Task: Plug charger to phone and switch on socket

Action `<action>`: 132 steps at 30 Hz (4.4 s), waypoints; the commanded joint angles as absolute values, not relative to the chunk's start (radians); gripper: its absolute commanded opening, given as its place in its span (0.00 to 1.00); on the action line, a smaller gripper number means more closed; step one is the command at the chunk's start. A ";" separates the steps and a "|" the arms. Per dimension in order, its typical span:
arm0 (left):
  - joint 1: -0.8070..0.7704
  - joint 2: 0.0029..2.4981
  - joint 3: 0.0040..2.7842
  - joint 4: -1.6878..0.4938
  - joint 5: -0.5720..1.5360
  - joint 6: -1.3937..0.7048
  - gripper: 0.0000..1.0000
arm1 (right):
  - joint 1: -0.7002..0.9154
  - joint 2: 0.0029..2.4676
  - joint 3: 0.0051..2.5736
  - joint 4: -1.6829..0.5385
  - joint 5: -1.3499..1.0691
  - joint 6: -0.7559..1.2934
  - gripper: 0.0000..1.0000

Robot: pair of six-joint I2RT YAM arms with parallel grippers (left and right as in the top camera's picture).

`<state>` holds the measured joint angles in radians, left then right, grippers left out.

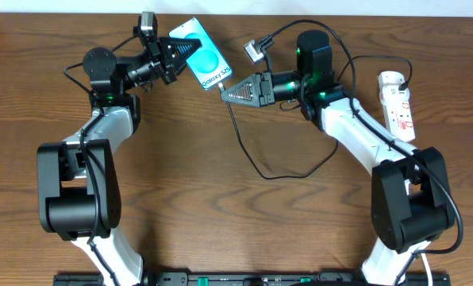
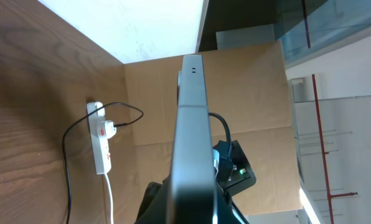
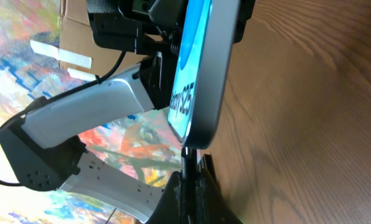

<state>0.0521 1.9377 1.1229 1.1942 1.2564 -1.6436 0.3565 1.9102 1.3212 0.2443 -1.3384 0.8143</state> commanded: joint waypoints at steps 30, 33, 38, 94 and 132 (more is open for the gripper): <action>0.048 1.940 1.134 1.210 1.268 -1.590 0.08 | 0.355 1.915 1.332 0.244 -1.364 0.796 0.01; 0.048 1.940 1.134 1.210 1.268 -1.590 0.07 | 0.355 1.915 1.332 0.244 -1.364 0.796 0.01; 0.048 1.940 1.134 1.210 1.274 -1.591 0.07 | 0.355 1.915 1.332 0.244 -1.364 0.795 0.01; 0.048 1.940 1.134 1.243 1.359 -1.557 0.08 | 0.355 1.915 1.332 0.252 -1.337 0.861 0.01; 0.035 1.940 1.134 1.243 1.411 -1.526 0.07 | 0.355 1.915 1.332 0.326 -1.316 0.960 0.01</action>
<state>0.0513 1.9377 1.1229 1.2312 1.2839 -1.5700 0.3569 1.9160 1.3197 0.3103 -1.3659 0.9615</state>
